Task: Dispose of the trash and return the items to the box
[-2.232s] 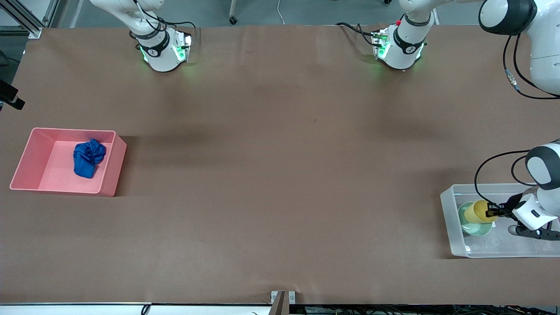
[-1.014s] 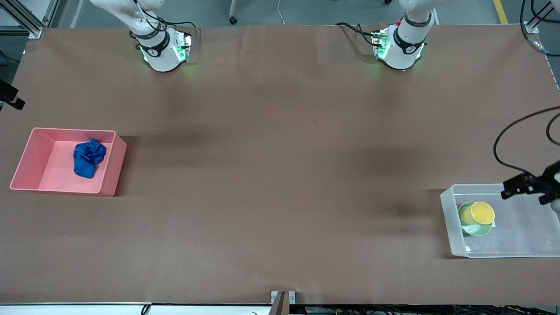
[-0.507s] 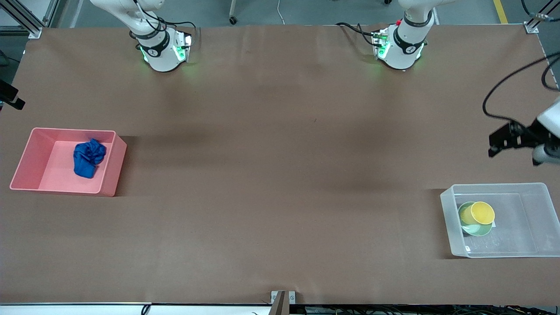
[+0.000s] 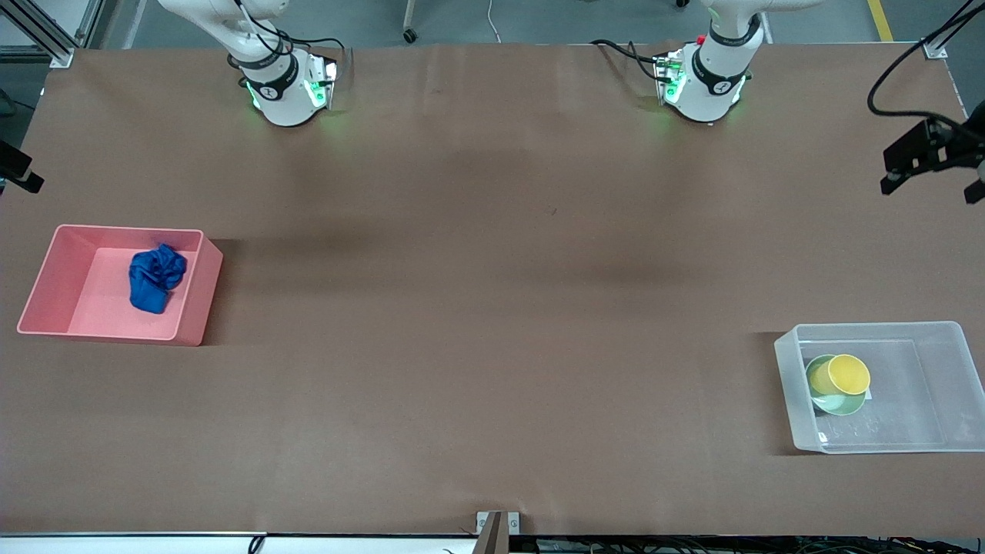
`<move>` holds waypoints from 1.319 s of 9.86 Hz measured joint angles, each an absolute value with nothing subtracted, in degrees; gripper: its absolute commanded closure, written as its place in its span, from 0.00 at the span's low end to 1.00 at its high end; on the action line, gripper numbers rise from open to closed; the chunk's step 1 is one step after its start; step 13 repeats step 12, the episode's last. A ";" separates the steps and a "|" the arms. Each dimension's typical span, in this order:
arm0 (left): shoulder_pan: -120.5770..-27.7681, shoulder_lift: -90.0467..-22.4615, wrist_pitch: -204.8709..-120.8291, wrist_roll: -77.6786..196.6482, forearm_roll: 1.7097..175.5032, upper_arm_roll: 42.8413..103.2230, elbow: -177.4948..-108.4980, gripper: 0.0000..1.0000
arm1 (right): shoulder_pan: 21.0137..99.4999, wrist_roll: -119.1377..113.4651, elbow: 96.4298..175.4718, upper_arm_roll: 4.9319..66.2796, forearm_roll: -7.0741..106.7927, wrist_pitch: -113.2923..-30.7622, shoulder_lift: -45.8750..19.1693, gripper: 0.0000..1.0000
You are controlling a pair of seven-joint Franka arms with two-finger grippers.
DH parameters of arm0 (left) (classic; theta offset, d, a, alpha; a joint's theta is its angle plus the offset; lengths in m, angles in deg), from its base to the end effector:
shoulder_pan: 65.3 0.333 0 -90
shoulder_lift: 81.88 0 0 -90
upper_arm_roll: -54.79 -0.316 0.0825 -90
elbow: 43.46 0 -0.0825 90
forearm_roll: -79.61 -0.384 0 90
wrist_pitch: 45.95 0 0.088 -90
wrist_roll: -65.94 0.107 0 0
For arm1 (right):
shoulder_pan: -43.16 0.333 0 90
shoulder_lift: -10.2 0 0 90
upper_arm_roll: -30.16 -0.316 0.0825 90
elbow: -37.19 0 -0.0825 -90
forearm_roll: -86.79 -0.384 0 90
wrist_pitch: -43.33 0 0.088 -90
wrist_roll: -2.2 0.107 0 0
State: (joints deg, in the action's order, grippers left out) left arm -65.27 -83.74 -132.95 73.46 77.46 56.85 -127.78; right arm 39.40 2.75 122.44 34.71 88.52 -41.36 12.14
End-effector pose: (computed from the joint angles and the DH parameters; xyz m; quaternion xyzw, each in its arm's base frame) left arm 0.5380 -0.0153 0.6841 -0.9957 0.0815 -0.0386 0.0211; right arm 0.5279 -0.0815 0.6734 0.9967 -0.0788 0.0110 0.0145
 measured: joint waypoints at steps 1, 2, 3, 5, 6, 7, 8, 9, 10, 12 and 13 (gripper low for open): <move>-65.71 -84.36 -132.55 72.33 77.46 56.74 -128.18 0.00 | 39.40 2.74 122.45 34.71 88.52 -41.36 12.14 0.00; -66.41 -84.69 -132.53 71.28 77.46 56.74 -128.91 0.00 | 39.40 2.75 122.45 34.72 88.52 -41.35 12.14 0.00; -66.89 -84.82 -132.53 70.54 77.46 56.74 -129.60 0.00 | 39.40 2.74 122.45 34.71 88.52 -41.34 12.14 0.00; -67.32 -84.89 -132.54 68.86 77.46 56.72 -130.54 0.00 | 39.40 2.74 122.45 34.72 88.52 -41.34 12.14 0.00; -67.74 -84.89 -132.58 68.13 77.46 56.72 -130.83 0.00 | 39.40 2.74 122.45 34.72 88.52 -41.34 12.14 0.00; -68.29 -84.87 -132.59 67.09 77.46 56.51 -130.96 0.00 | 39.40 2.74 122.45 34.72 88.52 -41.34 12.14 0.00; -69.21 -84.80 -132.59 65.46 77.46 55.80 -130.99 0.00 | 39.40 2.74 122.45 34.72 88.52 -41.33 12.14 0.00; -70.07 -84.65 -132.59 64.49 77.46 54.73 -130.99 0.00 | 39.39 2.74 122.45 34.72 88.52 -41.31 12.14 0.00; -70.14 -84.50 -132.59 64.40 77.46 54.32 -131.05 0.00 | 39.39 2.74 122.45 34.72 88.52 -41.30 12.14 0.00; -70.19 -84.10 -132.59 64.40 77.46 54.15 -131.36 0.00 | 39.39 2.74 122.45 34.73 88.52 -41.30 12.14 0.00; -70.19 -84.10 -132.59 64.40 77.46 54.15 -131.36 0.00 | 39.39 2.74 122.45 34.73 88.52 -41.30 12.14 0.00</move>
